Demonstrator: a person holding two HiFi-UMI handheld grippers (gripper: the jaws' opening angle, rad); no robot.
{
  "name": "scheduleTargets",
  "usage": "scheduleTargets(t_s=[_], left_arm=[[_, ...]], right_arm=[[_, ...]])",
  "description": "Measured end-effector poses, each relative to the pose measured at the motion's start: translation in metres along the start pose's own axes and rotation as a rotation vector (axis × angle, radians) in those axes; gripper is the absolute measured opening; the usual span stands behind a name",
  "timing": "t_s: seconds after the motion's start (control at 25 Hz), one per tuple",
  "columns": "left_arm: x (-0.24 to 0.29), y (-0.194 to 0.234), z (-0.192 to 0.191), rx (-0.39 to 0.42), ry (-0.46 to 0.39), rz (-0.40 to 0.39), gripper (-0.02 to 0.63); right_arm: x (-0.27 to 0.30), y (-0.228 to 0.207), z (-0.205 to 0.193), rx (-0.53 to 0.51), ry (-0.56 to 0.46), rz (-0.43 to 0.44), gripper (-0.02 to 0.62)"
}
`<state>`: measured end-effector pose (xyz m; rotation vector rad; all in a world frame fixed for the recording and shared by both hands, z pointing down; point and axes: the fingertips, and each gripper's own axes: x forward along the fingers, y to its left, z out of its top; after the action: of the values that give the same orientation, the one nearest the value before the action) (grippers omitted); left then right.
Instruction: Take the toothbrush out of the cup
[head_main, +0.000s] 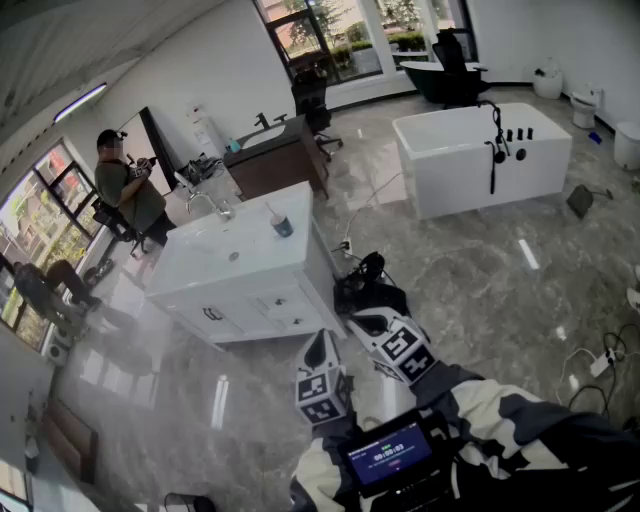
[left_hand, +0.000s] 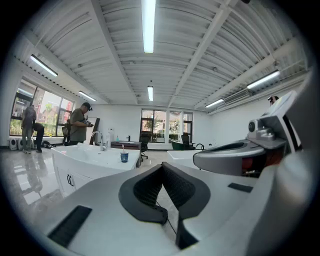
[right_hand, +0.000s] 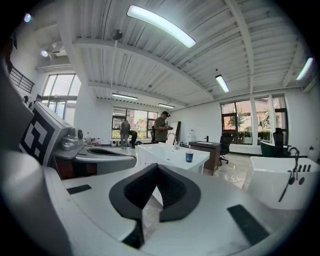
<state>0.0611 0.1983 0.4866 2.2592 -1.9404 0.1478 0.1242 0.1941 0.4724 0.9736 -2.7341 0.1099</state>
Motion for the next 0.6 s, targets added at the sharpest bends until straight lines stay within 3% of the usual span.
scheduleTargets(t_s=[0.24, 0.6], left_arm=[[0.035, 0.017, 0.006, 0.002, -0.006, -0.018, 0.005], [0.106, 0.073, 0.026, -0.002, -0.001, -0.047, 0.005]], right_arm=[[0.033, -0.016, 0.006, -0.051, -0.004, -0.02, -0.005], [0.11, -0.052, 0.027, -0.014, 0.003, -0.051, -0.005]])
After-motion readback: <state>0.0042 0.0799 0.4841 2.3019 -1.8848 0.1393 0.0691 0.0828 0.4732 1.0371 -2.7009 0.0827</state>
